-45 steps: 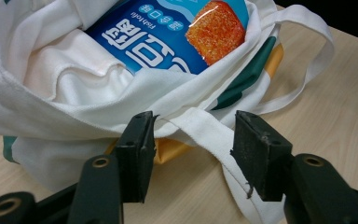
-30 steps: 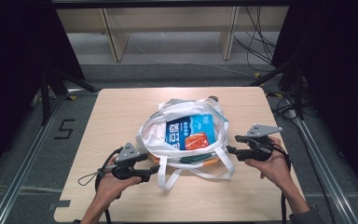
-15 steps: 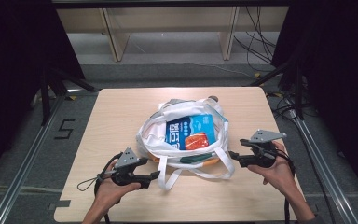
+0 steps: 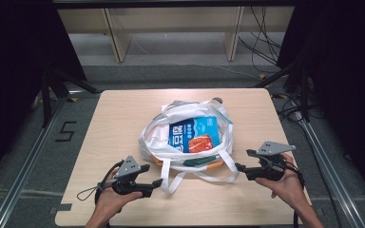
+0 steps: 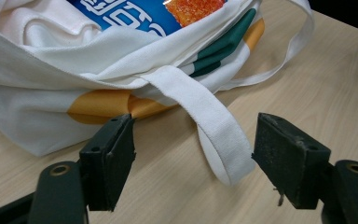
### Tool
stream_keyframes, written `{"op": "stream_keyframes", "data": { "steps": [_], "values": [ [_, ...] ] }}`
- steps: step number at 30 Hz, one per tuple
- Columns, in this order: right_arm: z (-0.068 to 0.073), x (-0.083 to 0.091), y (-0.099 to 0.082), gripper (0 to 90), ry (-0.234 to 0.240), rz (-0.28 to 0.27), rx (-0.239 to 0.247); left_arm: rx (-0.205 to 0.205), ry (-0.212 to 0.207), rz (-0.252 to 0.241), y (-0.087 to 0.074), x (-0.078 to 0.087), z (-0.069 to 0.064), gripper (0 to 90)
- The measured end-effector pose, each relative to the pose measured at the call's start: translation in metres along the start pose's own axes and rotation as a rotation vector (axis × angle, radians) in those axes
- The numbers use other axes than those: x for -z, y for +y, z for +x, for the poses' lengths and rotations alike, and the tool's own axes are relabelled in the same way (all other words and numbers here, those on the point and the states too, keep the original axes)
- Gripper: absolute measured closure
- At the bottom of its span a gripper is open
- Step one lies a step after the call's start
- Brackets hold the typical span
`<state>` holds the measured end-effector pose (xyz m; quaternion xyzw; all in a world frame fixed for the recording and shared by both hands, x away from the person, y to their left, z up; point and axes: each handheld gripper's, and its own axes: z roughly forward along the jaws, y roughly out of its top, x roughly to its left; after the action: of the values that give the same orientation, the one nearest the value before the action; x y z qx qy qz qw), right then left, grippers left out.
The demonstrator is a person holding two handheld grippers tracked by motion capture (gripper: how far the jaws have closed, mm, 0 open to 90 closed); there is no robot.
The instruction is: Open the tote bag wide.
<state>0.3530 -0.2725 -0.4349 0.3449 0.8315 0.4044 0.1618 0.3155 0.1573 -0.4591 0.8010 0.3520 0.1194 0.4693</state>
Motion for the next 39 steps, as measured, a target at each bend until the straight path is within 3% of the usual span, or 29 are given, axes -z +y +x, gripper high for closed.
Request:
{"op": "stream_keyframes", "data": {
  "steps": [2, 8, 12, 13, 14, 18, 19, 21, 25, 26, 29, 30, 33, 34, 35, 36, 39],
  "values": [
    [0.002, 0.001, -0.002, 30.7, -0.003, 0.004, -0.012, 0.0, 0.0, -0.003, -0.001, 0.0, 0.0, 28.1],
    [0.005, 0.002, -0.011, 30.1, -0.008, -0.018, 0.016, 0.005, -0.005, -0.012, -0.008, 0.002, -0.003, 27.4],
    [0.009, 0.004, -0.018, 29.8, -0.002, -0.006, -0.022, 0.01, 0.0, -0.008, -0.014, 0.002, -0.006, 27.3],
    [0.007, 0.004, -0.019, 29.8, -0.012, -0.014, 0.011, 0.01, -0.002, -0.017, -0.015, 0.002, -0.006, 27.3],
    [0.009, 0.005, -0.021, 29.8, -0.009, -0.004, -0.011, 0.008, -0.002, -0.004, -0.016, 0.003, -0.007, 27.1],
    [0.009, 0.006, -0.032, 29.7, -0.024, 0.0, -0.001, -0.013, 0.002, 0.004, -0.022, 0.003, -0.012, 26.5],
    [0.011, 0.007, -0.034, 29.7, -0.016, 0.014, -0.029, -0.01, 0.005, 0.001, -0.023, 0.003, -0.013, 26.4],
    [0.009, 0.007, -0.039, 29.7, -0.027, 0.006, -0.002, -0.017, 0.006, 0.008, -0.024, 0.003, -0.014, 26.4],
    [0.013, 0.009, -0.045, 29.7, -0.022, 0.017, -0.03, -0.009, -0.003, -0.001, -0.026, 0.004, -0.017, 25.6],
    [0.011, 0.009, -0.046, 29.6, -0.024, 0.006, -0.01, -0.024, 0.007, 0.009, -0.027, 0.005, -0.017, 25.5],
    [0.014, 0.01, -0.05, 29.5, -0.002, 0.016, -0.013, -0.035, -0.004, -0.001, -0.029, 0.006, -0.018, 25.1],
    [0.016, 0.011, -0.052, 29.4, -0.021, 0.015, 0.002, 0.002, -0.001, -0.009, -0.032, 0.006, -0.021, 25.1],
    [0.019, 0.011, -0.055, 29.3, -0.004, 0.025, -0.01, -0.004, -0.001, 0.0, -0.035, 0.008, -0.02, 24.9],
    [0.023, 0.013, -0.056, 29.3, -0.013, 0.04, -0.039, -0.014, 0.002, -0.001, -0.036, 0.01, -0.02, 24.9],
    [0.02, 0.013, -0.057, 29.3, -0.019, 0.023, 0.003, 0.002, 0.004, -0.006, -0.038, 0.011, -0.021, 24.8],
    [0.021, 0.013, -0.058, 29.3, -0.006, 0.031, -0.001, -0.009, 0.013, 0.001, -0.039, 0.012, -0.02, 24.8],
    [0.023, 0.015, -0.061, 29.4, -0.017, 0.022, 0.0, 0.016, 0.012, -0.013, -0.043, 0.014, -0.021, 24.8]
  ]
}}
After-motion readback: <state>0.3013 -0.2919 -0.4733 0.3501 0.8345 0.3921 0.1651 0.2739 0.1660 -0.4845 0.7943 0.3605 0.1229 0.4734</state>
